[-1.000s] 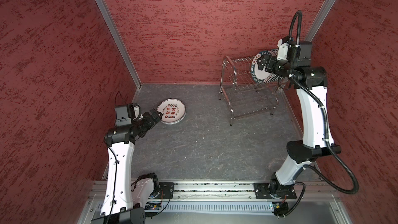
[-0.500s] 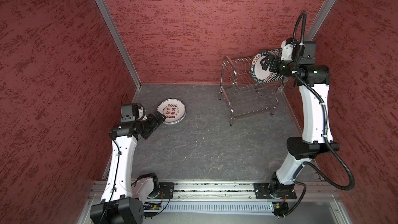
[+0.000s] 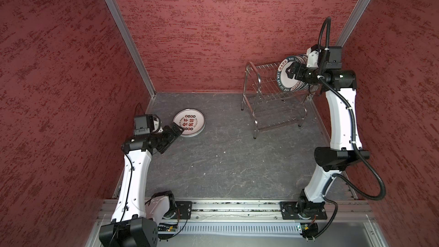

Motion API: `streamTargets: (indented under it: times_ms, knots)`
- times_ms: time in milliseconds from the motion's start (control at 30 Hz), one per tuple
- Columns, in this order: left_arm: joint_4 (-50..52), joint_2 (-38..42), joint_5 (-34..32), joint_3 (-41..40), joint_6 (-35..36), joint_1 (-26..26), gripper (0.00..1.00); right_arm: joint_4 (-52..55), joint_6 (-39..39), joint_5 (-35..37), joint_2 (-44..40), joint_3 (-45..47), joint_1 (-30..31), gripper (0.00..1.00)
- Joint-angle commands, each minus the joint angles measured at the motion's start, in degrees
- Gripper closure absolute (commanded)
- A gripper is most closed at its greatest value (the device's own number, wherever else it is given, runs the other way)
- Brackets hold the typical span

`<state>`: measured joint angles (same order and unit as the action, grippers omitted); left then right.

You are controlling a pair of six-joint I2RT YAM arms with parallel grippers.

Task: Unload the plates from the dish rack
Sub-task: Pick up the plate from the dish rack.

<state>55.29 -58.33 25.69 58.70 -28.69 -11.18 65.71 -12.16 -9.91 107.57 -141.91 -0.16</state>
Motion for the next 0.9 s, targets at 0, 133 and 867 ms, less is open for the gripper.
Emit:
streamTargets:
  times_ms: [0,133,867]
  knots:
    - [-1.1,0.7,0.9,-0.5,-0.1,0.4,0.00,-2.2,1.4,-0.7,0.7,-0.1,-0.4,0.10]
    - [-1.3,0.7,1.3,-0.8,-0.1,0.4,0.01,-3.4,2.2,-0.5,0.9,2.0,-0.4,0.22]
    - [-4.0,-0.1,2.4,-2.8,-3.0,2.8,0.00,-14.2,6.6,2.7,-3.0,15.6,-0.3,0.60]
